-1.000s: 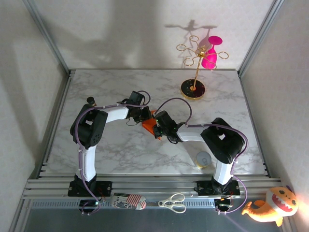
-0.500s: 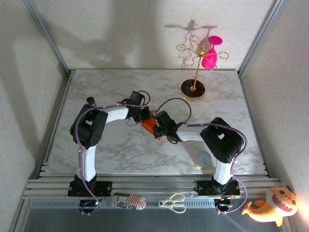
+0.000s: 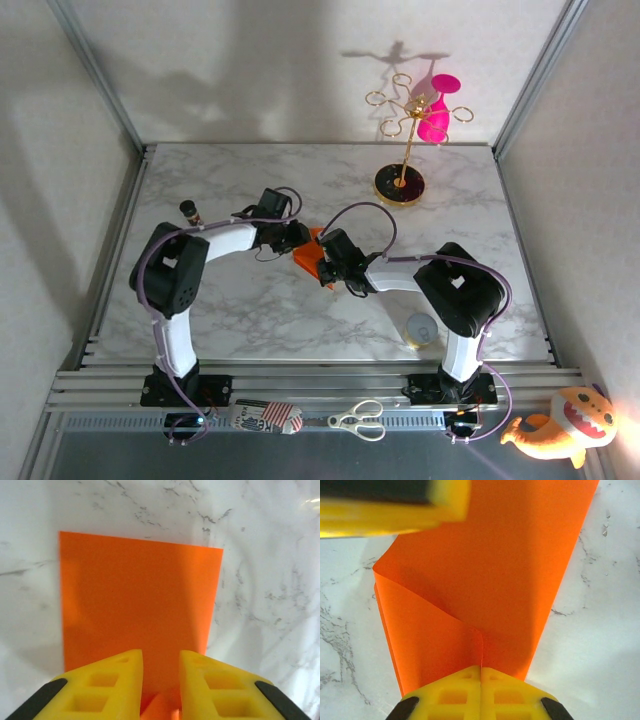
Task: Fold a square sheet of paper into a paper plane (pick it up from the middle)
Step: Third fold the triangle at the center of the table.
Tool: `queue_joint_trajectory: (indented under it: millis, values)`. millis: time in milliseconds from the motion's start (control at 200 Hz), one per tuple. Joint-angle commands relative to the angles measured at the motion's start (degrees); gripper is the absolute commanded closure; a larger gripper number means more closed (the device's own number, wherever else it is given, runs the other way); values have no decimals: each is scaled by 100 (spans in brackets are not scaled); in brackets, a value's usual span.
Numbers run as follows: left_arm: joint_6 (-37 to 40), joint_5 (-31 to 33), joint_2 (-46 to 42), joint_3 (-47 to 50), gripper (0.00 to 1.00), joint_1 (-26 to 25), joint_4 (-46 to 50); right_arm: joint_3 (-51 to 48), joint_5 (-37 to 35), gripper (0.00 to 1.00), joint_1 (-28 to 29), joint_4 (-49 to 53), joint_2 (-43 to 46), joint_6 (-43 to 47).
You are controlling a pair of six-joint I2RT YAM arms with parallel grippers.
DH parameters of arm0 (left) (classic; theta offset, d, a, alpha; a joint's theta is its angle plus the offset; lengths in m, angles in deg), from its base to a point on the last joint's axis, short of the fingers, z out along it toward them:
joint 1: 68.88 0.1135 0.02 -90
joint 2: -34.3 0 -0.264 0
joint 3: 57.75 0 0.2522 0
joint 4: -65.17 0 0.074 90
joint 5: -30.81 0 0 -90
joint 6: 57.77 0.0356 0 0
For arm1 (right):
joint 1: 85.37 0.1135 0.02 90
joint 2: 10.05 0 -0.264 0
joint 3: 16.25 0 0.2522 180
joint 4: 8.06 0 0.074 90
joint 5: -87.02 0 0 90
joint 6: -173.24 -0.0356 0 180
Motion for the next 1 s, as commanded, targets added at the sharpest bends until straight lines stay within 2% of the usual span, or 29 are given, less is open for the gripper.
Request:
queue_joint_trajectory:
  millis: [0,205,471,996]
  values:
    - [-415,34,-497,375,75,100,-280,15,43,100,-80,153,-178,-83]
    - [-991,-435,-880,1152,78,-28,-1145,-11,101,100,-108,135,-159,-87]
    - [-1350,-675,-712,1570,81,-208,-1896,37,198,100,-131,135,-219,-94]
    - [-1146,-702,-317,1417,82,-287,-1715,92,233,100,-145,199,-250,-78]
